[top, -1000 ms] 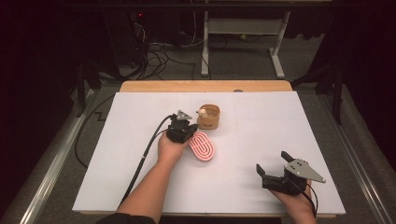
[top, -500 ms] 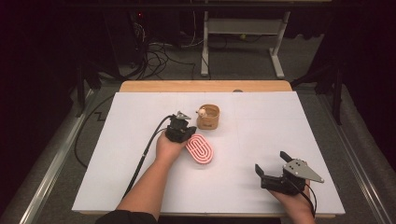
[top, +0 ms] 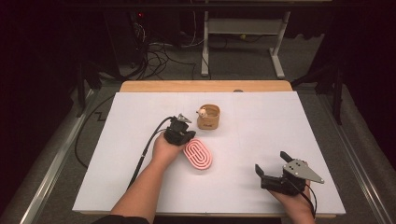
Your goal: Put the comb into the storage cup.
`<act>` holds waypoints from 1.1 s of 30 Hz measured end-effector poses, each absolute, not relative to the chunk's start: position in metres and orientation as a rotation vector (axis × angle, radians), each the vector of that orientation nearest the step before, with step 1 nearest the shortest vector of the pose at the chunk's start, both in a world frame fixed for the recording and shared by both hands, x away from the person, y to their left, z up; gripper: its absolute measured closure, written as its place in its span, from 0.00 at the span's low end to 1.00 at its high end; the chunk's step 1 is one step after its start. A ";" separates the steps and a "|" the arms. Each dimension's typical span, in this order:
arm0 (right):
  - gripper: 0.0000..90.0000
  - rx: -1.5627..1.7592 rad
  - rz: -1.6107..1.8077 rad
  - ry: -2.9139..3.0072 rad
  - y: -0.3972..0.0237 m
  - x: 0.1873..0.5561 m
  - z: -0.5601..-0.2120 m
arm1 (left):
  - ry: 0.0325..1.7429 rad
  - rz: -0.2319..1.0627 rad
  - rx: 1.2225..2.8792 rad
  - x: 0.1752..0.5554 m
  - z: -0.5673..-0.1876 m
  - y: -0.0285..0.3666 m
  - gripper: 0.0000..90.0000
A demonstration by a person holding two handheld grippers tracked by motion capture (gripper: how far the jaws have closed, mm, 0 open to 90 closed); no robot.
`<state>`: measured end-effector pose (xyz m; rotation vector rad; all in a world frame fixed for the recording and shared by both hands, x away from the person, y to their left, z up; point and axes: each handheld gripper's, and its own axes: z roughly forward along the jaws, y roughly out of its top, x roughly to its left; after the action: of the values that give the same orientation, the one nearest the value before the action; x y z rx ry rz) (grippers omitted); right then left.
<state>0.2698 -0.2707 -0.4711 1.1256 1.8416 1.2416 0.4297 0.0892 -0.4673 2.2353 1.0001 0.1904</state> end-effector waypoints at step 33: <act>0.02 1.129 1.236 1.847 -0.268 0.270 -0.472 | 0.940 0.190 2.251 0.420 -0.461 0.088 1.00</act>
<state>0.2703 -0.2683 -0.4716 1.1289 1.8474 1.2356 0.4201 0.0883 -0.4609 2.2506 0.9404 0.1902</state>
